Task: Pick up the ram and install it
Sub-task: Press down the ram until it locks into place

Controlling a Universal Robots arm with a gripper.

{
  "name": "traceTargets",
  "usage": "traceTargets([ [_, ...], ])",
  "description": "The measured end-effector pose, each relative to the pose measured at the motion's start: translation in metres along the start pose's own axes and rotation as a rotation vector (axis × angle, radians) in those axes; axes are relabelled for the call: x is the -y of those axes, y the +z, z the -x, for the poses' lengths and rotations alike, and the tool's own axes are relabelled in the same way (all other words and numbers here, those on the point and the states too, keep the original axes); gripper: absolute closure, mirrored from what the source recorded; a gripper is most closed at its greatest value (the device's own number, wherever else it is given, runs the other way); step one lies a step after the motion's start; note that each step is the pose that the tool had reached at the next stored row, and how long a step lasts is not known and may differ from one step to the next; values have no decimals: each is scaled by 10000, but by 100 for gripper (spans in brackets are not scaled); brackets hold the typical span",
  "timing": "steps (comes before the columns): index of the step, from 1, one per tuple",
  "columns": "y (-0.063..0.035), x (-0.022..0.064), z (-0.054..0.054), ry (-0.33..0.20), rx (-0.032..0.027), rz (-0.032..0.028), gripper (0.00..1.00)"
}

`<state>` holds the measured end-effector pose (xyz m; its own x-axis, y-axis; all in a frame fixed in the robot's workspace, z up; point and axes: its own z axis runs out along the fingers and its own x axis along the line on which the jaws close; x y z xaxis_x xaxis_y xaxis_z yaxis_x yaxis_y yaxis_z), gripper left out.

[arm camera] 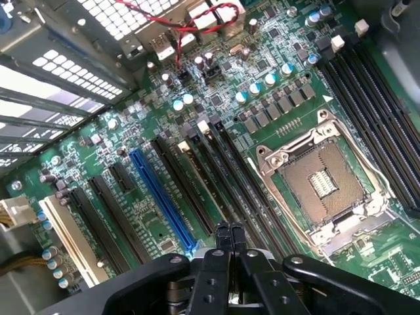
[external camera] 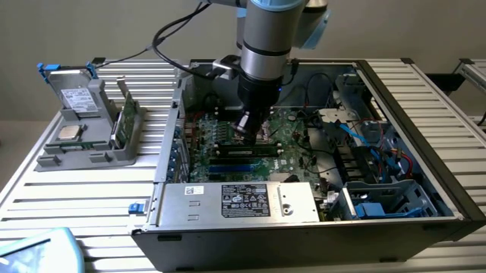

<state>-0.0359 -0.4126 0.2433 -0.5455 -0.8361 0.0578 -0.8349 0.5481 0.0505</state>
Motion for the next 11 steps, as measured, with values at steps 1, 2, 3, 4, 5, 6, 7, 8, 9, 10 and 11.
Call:
traceTargets([
  [1, 0, 0, 0, 125, 3, 4, 89],
  [2, 0, -1, 0, 258, 9, 11, 89],
  [3, 0, -1, 0, 391, 16, 19, 89],
  [4, -1, 0, 0, 534, 22, 27, 89],
  [5, -1, 0, 0, 686, 29, 35, 89],
  [6, 0, 0, 0, 839, 39, 45, 89],
  [7, 0, 0, 0, 996, 46, 54, 89],
  [8, 0, 0, 0, 1157, 55, 63, 89],
  [9, 0, 0, 0, 1330, 63, 73, 89],
  [10, 0, 0, 0, 1482, 71, 82, 89],
  [11, 0, 0, 0, 1657, 80, 92, 89],
])
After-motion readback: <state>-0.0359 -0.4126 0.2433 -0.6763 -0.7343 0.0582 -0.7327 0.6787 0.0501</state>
